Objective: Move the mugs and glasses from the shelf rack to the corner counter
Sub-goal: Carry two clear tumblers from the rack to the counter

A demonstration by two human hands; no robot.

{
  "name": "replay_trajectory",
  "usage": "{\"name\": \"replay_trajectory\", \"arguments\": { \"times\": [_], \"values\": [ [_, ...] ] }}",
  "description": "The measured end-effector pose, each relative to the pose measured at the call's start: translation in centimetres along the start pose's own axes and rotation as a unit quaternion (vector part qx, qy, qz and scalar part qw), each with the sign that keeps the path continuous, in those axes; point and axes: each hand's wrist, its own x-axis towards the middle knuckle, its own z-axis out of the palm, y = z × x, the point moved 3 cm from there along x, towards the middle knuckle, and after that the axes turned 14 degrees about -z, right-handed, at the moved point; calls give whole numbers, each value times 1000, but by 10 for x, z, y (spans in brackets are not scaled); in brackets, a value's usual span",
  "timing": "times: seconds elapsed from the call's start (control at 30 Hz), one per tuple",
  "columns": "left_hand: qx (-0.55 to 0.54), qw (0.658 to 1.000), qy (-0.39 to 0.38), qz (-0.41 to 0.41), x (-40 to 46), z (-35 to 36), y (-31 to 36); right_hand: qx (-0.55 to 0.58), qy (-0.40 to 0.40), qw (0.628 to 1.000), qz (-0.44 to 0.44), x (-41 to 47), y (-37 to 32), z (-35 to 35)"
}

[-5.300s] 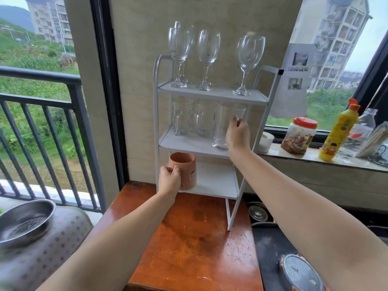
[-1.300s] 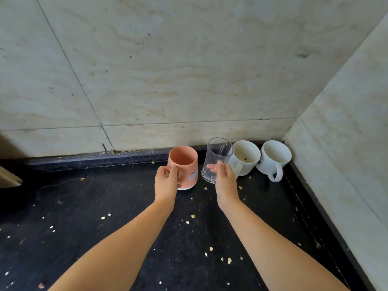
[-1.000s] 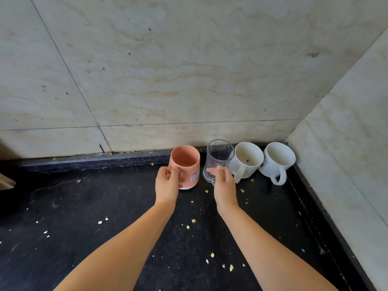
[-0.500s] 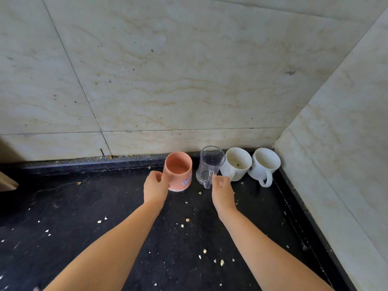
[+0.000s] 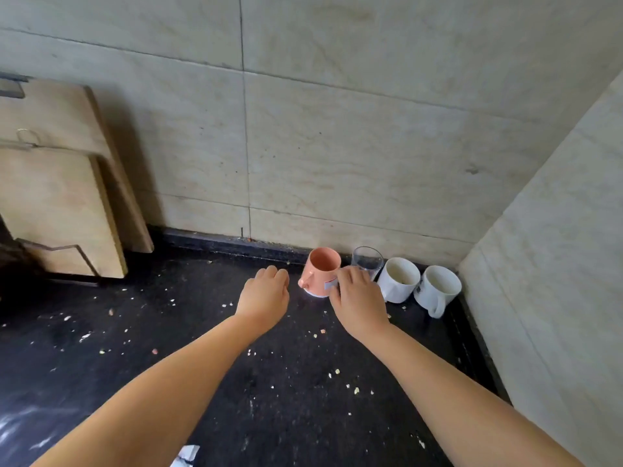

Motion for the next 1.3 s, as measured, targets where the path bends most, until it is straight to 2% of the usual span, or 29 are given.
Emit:
{"name": "replay_trajectory", "arguments": {
  "times": [0.1,0.17,0.37,0.47,0.57,0.87,1.07,1.3],
  "values": [
    [70,997,26,-9,-37,-21,-25,-29,-60,996,-67,-1,-31,-4],
    [79,995,36,-41,-59,-31,-45,-31,-94,991,-94,-1,-53,-3],
    [130,968,62,-207,-160,-68,-132,-20,-172,966,-192,-8,-163,4],
    [115,944,80,-299,-211,-84,-171,-10,-177,953,-244,-17,-224,4],
    [102,925,98,-354,-267,-100,-202,-17,-181,938,-297,-34,-286,0],
    [135,838,155,-506,-548,-148,-283,-6,-183,868,-462,-176,-502,-22],
    [142,761,149,-615,-751,-162,-315,36,-169,790,-589,-321,-649,-50],
    [106,653,206,-721,-923,-173,-329,54,-169,698,-694,-439,-767,-75]
  ]
}}
